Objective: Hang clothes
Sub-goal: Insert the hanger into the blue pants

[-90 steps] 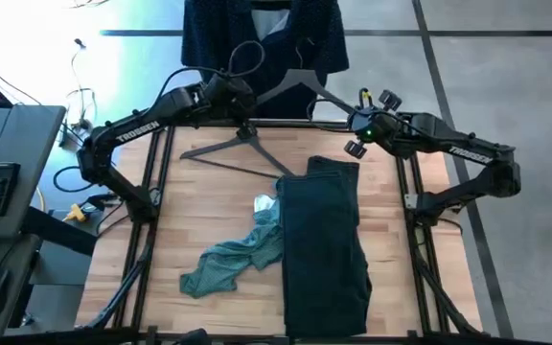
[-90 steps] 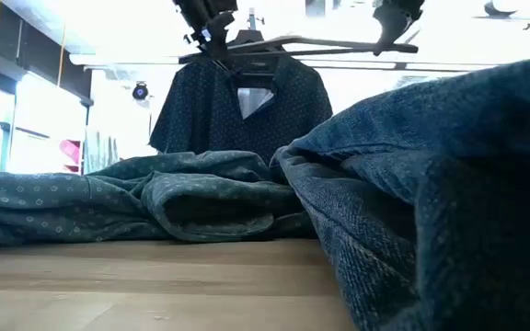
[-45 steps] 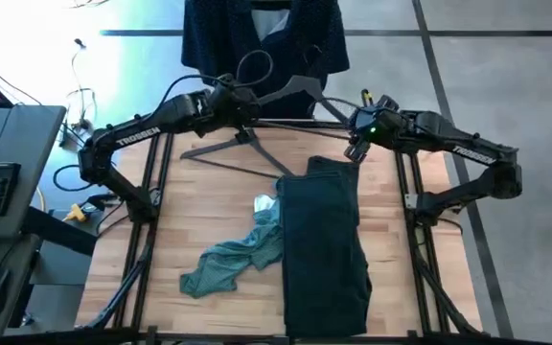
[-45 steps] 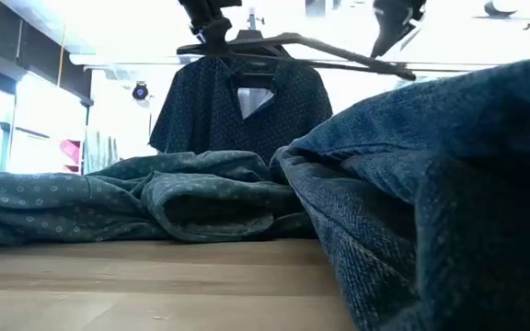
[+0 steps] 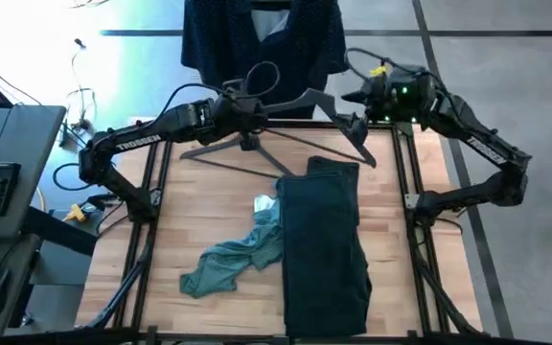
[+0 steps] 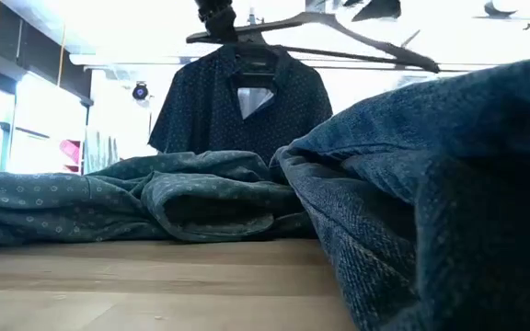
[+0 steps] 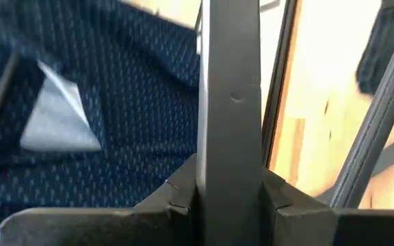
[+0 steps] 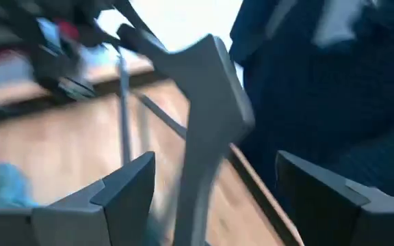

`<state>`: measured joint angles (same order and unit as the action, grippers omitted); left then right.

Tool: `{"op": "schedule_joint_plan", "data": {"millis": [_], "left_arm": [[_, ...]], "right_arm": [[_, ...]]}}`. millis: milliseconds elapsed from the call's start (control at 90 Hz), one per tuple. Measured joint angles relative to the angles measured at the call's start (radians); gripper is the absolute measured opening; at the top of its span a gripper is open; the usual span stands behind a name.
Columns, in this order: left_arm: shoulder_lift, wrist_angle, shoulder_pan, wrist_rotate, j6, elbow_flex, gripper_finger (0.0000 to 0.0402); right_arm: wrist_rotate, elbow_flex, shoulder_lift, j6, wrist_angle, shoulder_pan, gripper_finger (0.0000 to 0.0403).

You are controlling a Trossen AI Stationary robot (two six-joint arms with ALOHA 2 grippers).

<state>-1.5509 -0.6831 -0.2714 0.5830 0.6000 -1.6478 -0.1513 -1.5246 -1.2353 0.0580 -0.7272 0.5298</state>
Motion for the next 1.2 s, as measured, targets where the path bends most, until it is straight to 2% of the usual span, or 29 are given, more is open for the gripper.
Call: {"op": "schedule_joint_plan", "data": {"millis": [156, 289, 389, 556, 678, 767, 822, 922, 1056, 1144, 1200], "left_arm": [[0.000, 0.039, 0.023, -0.001, 0.024, 0.000, 0.0048], [0.000, 0.047, 0.026, -0.006, 0.023, 0.000, 0.0048], [0.000, 0.046, 0.026, -0.007, 0.025, 0.000, 0.0048], [0.000, 0.044, 0.012, -0.047, 0.016, 0.000, 0.0066], [0.000, 0.049, -0.004, -0.059, -0.059, 0.000, 0.0097], [0.002, 0.034, -0.013, -0.066, -0.146, 0.000, 0.0114], [0.011, 0.012, -0.019, -0.091, -0.211, 0.000, 0.0122], [0.023, -0.019, -0.031, -0.152, -0.370, -0.003, 0.0133], [0.017, -0.105, -0.062, -0.234, -0.655, 0.000, 0.0136], [0.007, -0.181, -0.089, -0.386, -0.898, -0.001, 0.0131], [-0.006, -0.227, -0.104, -0.489, -0.976, 0.012, 0.0128]], "right_arm": [[-0.209, 0.000, -0.040, -0.081, 0.091, 0.041, 0.0270], [-0.254, 0.000, -0.064, -0.111, 0.123, 0.041, 0.0248], [-0.240, 0.001, -0.070, -0.112, 0.126, 0.037, 0.0188], [-0.192, 0.001, -0.069, -0.114, 0.124, 0.034, 0.0036], [-0.145, 0.001, -0.068, -0.112, 0.104, 0.039, 0.0025], [-0.106, 0.001, -0.068, -0.106, 0.068, 0.060, 0.0025], [0.005, 0.001, -0.068, -0.110, 0.021, 0.082, 0.0025], [0.143, 0.003, -0.070, -0.102, -0.048, 0.121, 0.0025], [0.120, 0.002, -0.069, -0.097, -0.110, 0.178, 0.0025], [0.135, 0.002, -0.069, -0.065, -0.157, 0.202, 0.0025], [0.140, 0.002, -0.068, -0.053, -0.174, 0.214, 0.0025]]}}
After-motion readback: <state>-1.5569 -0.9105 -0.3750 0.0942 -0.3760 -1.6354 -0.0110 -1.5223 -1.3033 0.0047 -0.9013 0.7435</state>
